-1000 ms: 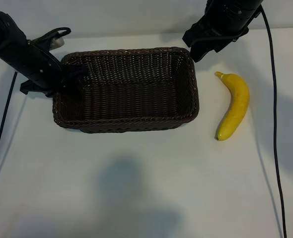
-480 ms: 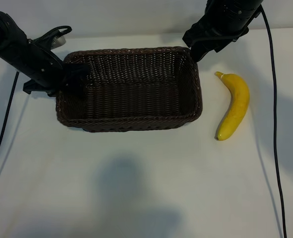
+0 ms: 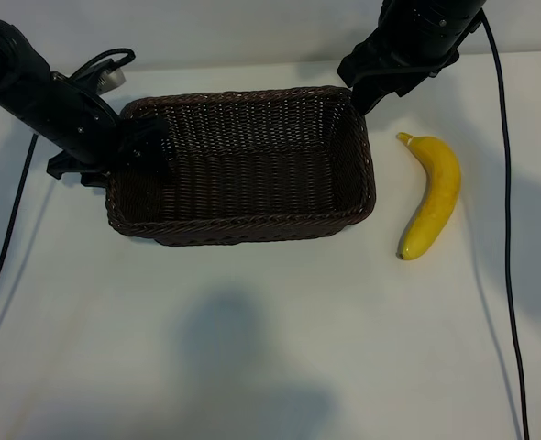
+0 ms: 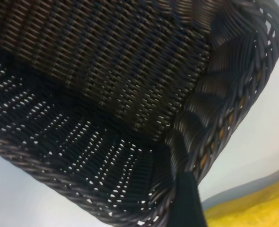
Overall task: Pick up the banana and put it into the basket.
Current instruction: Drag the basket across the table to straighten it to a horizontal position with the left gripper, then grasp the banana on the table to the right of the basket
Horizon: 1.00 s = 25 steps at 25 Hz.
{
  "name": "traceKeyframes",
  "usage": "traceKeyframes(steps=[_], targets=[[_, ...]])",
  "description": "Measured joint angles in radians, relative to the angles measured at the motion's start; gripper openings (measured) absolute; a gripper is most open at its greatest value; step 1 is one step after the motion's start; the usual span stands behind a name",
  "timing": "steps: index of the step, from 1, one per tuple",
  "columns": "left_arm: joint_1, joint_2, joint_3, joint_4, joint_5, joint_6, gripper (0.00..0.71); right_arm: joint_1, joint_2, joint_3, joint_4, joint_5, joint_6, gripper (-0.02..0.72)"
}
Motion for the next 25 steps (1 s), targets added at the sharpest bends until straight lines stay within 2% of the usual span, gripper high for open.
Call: traceKeyframes(steps=[13,25], targets=[[0.001,-0.096,0.0,0.146,0.07,-0.083,0.551,0.0,0.0,0.0,0.0,0.0,0.001,0.539],[0.001,-0.203,0.0,0.156,0.093,-0.081,0.551,0.0,0.0,0.0,0.0,0.0,0.002,0.539]])
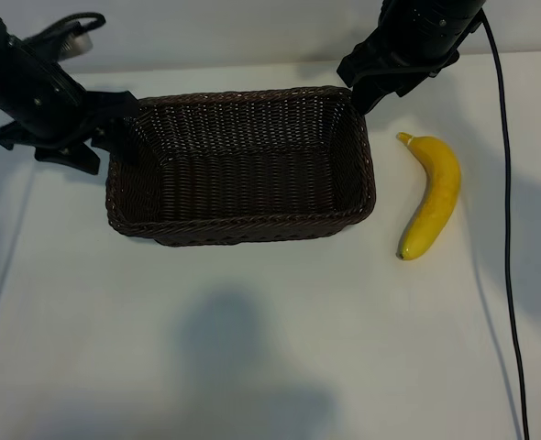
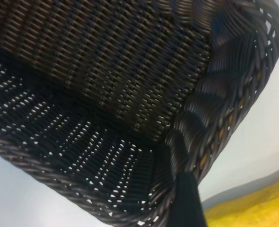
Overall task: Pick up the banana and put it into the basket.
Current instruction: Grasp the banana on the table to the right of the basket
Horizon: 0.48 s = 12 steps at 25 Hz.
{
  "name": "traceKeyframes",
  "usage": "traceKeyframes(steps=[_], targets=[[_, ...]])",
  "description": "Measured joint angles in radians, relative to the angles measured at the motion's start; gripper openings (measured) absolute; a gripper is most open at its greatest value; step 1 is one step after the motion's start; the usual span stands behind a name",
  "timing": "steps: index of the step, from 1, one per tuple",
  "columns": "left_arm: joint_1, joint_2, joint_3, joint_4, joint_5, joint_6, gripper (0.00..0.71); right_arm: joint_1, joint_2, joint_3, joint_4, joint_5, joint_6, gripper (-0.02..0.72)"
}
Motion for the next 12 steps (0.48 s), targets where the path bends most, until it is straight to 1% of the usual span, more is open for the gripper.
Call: traceKeyframes(steps=[8,12], targets=[[0.0,-0.119,0.0,-0.027,0.022,0.078,0.551,0.0,0.0,0.0,-0.004,0.0,0.002,0.539],[0.004,-0.151,0.0,-0.027,0.048,0.097,0.551,0.0,0.0,0.0,-0.014,0.0,0.007,0.539]])
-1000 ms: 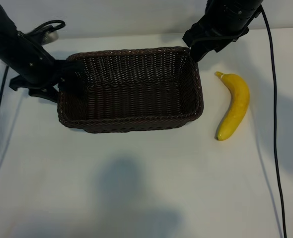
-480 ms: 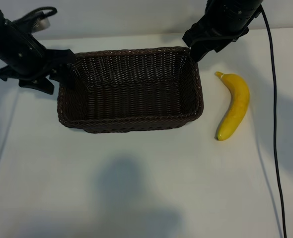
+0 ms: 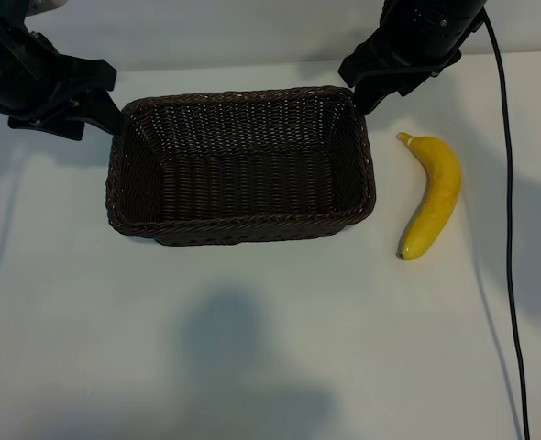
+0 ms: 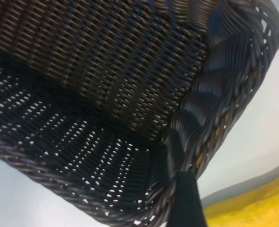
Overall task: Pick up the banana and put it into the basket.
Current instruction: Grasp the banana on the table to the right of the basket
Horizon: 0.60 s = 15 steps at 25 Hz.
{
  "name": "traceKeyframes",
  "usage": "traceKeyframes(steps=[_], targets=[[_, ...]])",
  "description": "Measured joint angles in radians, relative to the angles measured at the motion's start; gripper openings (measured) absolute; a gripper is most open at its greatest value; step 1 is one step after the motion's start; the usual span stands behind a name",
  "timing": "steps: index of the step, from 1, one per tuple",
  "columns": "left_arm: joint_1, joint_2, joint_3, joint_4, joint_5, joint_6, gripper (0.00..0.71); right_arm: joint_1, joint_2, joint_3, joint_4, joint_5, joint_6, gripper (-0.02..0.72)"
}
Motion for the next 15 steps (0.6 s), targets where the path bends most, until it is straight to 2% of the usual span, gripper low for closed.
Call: traceKeyframes(steps=[6,11,15], targets=[[0.0,-0.084,0.077,0.001,0.002,0.044,0.551,0.0,-0.001,-0.025,-0.047,0.003,0.016,0.539],[0.0,-0.173,0.17,0.001,-0.025,0.059,0.551,0.0,-0.002,-0.039,-0.059,0.003,0.027,0.539],[0.0,-0.241,0.189,0.006,-0.046,0.063,0.551,0.0,-0.005,-0.039,-0.116,0.003,0.053,0.539]])
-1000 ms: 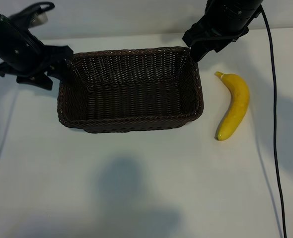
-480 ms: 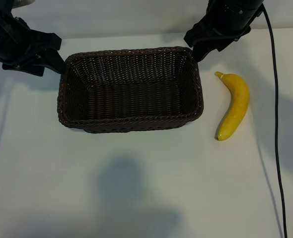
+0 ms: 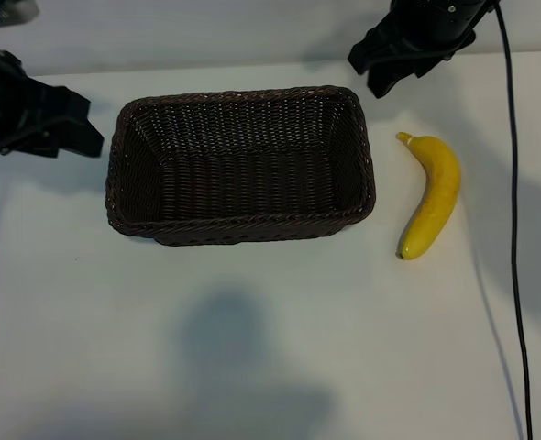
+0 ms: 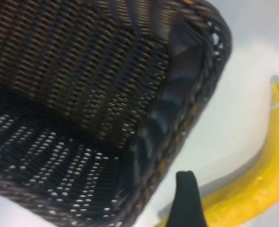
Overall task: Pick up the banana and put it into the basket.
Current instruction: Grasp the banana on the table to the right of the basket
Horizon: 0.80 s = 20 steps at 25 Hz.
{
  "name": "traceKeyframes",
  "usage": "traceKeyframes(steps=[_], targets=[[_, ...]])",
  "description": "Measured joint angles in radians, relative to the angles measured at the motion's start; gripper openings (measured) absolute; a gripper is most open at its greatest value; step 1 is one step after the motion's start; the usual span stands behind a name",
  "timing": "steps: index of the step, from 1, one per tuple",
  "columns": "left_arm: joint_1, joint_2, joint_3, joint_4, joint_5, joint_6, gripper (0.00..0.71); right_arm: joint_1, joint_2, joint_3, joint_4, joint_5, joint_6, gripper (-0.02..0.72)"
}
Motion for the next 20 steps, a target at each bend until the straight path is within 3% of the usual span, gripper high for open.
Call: traceKeyframes(steps=[4,6,20], targets=[[0.001,-0.019,0.0,0.01,-0.018,0.0,0.551,0.0,-0.031,0.0,-0.114,0.0,0.076,0.539],[0.001,-0.018,0.001,0.016,-0.027,0.0,0.551,0.0,-0.054,0.0,-0.14,0.0,0.104,0.539],[0.001,-0.014,0.061,0.018,-0.11,0.0,0.551,-0.06,-0.129,0.286,-0.159,-0.001,0.13,0.539]])
